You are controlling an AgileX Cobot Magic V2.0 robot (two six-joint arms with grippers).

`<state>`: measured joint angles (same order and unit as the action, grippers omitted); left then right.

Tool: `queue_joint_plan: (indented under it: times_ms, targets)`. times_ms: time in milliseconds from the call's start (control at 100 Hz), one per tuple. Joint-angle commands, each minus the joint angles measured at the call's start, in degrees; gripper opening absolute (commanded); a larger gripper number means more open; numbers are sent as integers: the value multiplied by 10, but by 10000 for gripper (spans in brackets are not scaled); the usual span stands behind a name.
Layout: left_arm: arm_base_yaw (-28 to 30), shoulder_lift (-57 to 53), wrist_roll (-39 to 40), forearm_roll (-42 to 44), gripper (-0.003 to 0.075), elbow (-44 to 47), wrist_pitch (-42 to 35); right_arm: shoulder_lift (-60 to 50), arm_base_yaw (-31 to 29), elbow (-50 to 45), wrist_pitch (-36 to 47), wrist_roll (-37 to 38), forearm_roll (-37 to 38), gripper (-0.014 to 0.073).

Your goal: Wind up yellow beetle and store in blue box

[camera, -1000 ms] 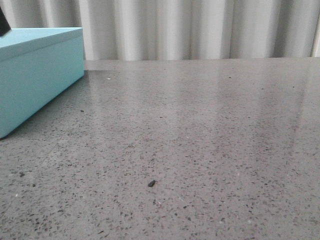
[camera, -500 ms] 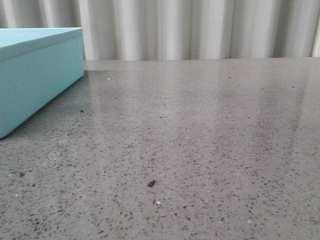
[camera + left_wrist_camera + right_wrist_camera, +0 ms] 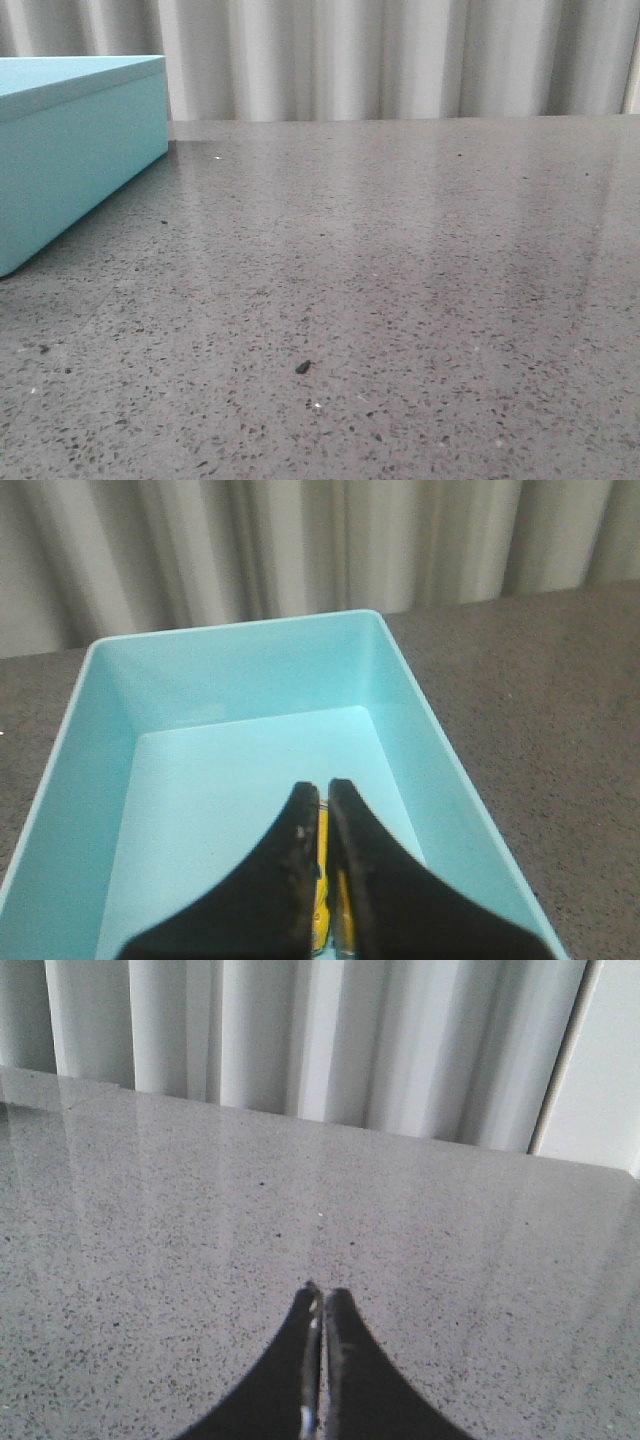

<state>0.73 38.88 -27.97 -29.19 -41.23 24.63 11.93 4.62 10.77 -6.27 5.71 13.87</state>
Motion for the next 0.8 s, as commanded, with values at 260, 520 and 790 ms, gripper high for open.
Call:
queue_joint_plan:
  times_ms: [260, 520, 790]
  targets:
    - [0, -226, 0, -23, -21, 184, -170, 4, -3, 16, 51, 1, -21, -61]
    - [0, -286, 0, -27, -21, 237, -205, 4, -24, -4, 42, 1, -21, -61]
    - [0, -286, 0, -27, -21, 242, -203, 4, -23, -6, 44, 1, -56, -61]
